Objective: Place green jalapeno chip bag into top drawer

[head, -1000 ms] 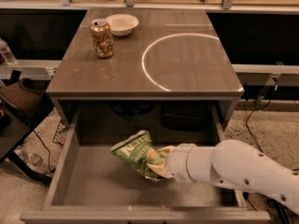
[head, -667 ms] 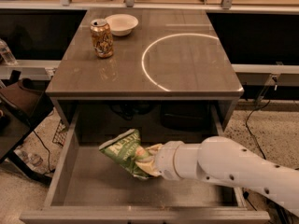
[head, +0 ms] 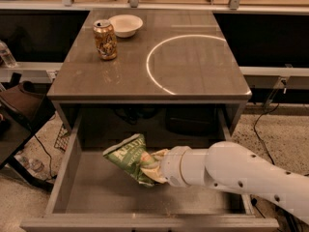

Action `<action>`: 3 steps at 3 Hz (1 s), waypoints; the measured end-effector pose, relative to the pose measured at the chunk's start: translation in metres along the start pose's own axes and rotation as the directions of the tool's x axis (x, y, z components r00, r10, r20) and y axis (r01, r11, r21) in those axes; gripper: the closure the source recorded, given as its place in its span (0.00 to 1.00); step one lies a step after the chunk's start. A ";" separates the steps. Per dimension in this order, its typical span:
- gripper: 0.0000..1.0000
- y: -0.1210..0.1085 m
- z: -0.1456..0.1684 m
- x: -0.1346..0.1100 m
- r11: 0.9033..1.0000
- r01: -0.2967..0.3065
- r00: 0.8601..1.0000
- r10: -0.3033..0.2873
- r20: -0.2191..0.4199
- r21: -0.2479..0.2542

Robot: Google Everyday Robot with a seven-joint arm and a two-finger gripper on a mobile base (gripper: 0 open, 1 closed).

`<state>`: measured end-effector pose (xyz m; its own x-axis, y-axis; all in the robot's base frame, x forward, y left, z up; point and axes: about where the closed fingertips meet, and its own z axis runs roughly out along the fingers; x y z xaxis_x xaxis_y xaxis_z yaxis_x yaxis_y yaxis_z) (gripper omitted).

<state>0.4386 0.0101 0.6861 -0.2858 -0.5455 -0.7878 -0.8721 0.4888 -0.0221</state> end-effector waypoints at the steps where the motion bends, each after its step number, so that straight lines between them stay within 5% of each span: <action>1: 0.35 0.001 0.000 -0.001 1.000 0.003 1.000 -0.003 0.000 -0.001; 3: 0.00 0.003 0.001 -0.002 1.000 0.008 1.000 -0.008 -0.001 -0.004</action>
Offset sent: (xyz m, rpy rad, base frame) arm -0.0004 0.0011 0.0004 -0.0010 -0.0009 0.0027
